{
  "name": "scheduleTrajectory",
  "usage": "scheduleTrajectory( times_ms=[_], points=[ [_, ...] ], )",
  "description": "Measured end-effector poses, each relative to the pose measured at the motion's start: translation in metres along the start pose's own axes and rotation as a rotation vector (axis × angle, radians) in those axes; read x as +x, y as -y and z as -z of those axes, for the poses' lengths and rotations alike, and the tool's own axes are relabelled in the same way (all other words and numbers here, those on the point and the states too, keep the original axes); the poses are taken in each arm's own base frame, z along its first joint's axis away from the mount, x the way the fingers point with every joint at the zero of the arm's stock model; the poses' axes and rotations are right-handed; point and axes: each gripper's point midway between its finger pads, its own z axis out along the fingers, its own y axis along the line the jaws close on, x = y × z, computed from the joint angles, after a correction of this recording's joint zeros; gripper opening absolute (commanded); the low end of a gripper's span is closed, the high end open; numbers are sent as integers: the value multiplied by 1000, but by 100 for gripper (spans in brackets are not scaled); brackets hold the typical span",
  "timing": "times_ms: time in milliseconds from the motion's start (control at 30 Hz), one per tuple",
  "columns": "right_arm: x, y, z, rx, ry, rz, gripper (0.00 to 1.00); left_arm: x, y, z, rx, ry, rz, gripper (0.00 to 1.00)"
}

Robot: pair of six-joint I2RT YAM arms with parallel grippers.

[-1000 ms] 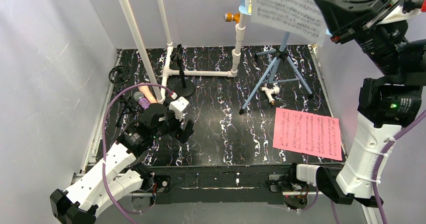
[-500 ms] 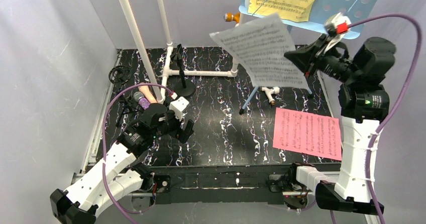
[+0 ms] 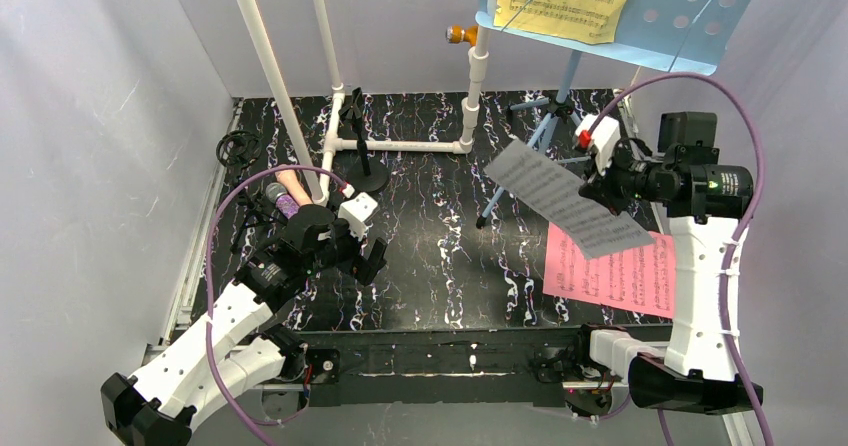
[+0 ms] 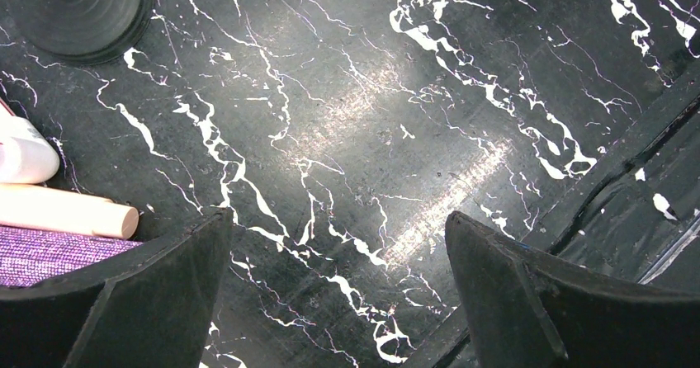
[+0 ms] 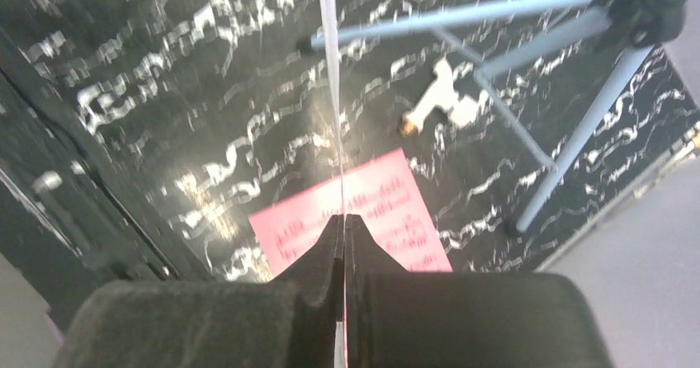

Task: Pack up the instrument practice props
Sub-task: Place the sheet music at the center of the board.

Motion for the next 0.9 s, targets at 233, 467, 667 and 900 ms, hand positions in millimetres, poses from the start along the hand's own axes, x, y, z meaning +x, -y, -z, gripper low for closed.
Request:
scheduleTrajectory(
  times_ms=[233, 467, 667, 900],
  points=[
    [69, -12, 4, -5, -248, 104, 1, 1, 0, -2, 1, -9, 1, 100],
    [142, -25, -2, -80, -490, 158, 1, 3, 0, -3, 2, -17, 2, 100],
    [187, -21, -16, -116, -635, 167, 1, 3, 0, -3, 5, -17, 2, 100],
    [201, 10, -27, -15, -692, 206, 1, 3, 2, -3, 15, -16, 3, 100]
  ],
)
